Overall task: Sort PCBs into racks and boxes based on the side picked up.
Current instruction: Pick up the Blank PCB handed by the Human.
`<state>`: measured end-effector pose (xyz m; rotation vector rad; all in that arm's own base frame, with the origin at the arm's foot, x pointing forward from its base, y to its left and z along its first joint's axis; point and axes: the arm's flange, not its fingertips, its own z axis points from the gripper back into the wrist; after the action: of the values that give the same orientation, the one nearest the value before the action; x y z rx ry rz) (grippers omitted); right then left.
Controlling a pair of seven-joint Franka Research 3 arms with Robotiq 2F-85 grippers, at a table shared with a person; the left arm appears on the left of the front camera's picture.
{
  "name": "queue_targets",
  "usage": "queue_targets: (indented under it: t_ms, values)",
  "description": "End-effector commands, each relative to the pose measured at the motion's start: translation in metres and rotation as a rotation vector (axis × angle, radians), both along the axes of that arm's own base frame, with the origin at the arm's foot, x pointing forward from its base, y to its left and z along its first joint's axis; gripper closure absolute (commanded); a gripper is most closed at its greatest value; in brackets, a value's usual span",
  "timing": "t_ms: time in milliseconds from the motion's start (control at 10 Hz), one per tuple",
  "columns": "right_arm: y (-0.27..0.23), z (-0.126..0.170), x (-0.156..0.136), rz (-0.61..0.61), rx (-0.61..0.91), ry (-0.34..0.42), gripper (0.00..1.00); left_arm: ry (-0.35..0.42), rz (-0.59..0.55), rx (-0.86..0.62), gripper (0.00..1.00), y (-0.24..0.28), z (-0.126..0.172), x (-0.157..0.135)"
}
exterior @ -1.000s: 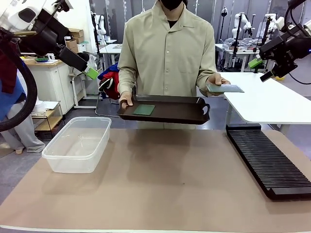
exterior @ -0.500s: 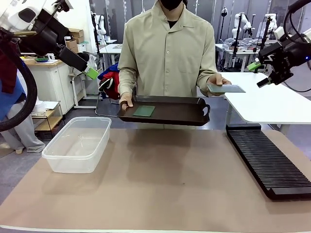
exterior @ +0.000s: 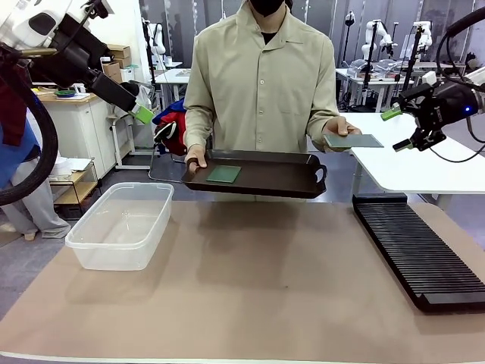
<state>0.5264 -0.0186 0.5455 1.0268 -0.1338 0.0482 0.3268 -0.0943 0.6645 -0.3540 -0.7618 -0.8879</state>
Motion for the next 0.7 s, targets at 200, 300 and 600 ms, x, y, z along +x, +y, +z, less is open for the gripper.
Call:
queue_targets:
  t_ms: [200, 300, 600]
  values:
    - [0.003, -0.015, 0.017, 0.068, 0.202, 0.083, 0.0, 0.004, -0.007, -0.007, 0.0, 0.001, -0.001, 0.0]
    - [0.009, -0.023, 0.017, 0.087, 0.231, 0.075, 0.0, 0.004, -0.007, -0.007, 0.0, 0.001, -0.001, 0.0]
    - [0.012, -0.025, 0.015, 0.079, 0.207, 0.083, 0.0, 0.004, -0.007, -0.007, 0.0, 0.001, -0.001, 0.0]
